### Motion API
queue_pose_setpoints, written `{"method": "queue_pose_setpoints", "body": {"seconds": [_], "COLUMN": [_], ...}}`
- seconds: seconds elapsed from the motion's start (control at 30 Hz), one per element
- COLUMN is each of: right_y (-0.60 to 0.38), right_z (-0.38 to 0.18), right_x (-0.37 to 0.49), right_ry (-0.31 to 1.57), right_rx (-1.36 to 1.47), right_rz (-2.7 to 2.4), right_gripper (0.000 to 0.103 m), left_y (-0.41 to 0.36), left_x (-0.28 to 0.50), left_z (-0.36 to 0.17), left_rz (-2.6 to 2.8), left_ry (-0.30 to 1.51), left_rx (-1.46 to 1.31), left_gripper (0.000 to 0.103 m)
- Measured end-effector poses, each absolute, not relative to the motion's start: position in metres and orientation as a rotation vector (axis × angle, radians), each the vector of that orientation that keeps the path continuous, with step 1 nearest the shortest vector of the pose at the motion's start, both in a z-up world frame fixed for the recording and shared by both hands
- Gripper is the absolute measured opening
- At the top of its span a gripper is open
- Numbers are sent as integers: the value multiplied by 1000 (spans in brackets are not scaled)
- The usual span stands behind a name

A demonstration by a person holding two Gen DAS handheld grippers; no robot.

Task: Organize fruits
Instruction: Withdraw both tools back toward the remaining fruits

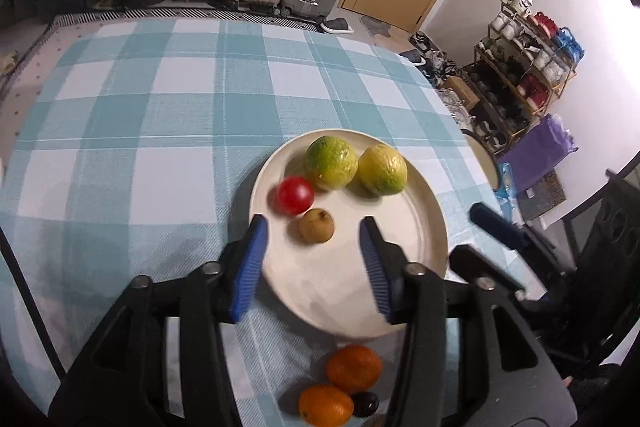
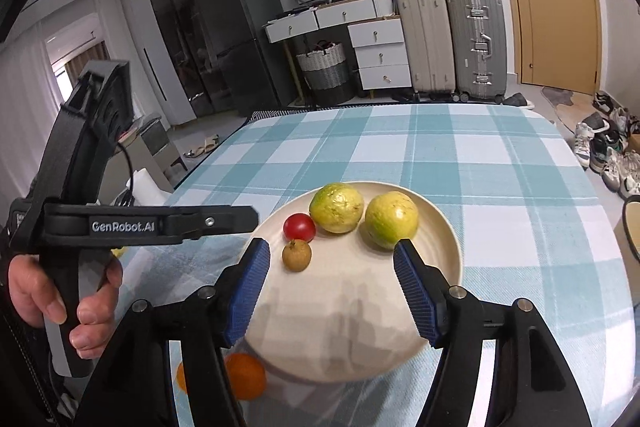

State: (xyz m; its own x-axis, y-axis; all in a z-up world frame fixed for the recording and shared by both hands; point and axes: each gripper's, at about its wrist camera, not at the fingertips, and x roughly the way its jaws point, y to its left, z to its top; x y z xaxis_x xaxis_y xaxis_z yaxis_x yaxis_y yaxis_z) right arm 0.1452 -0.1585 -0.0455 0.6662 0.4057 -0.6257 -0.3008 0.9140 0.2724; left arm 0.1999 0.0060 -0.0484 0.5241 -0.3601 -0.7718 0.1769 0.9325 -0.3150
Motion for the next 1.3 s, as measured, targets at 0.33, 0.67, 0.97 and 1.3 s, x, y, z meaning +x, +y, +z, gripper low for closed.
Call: {"method": "queue_pose_setpoints", "body": {"seconds": [0.33,0.67,0.97,1.3], "right_y": [-162,-166,-166,-163], "right_z": [-24,-8,-14,-26], "right_x": [113,85,65,41], "right_ry": [678,616,667,706], "right_rx": [157,177,204,222], "right_rz": [407,397,380,390], "right_gripper": [88,99,101,101], "left_y": [12,16,17,28], "left_x": [151,105,81,55], "left_z": [-32,-25,-29,-45], "left_rz": [-235,-182,-145,-133], "left_ry": [926,874,858,856], "left_rx": [-145,-120,-113,-177], "left_gripper": [73,83,93,100]}}
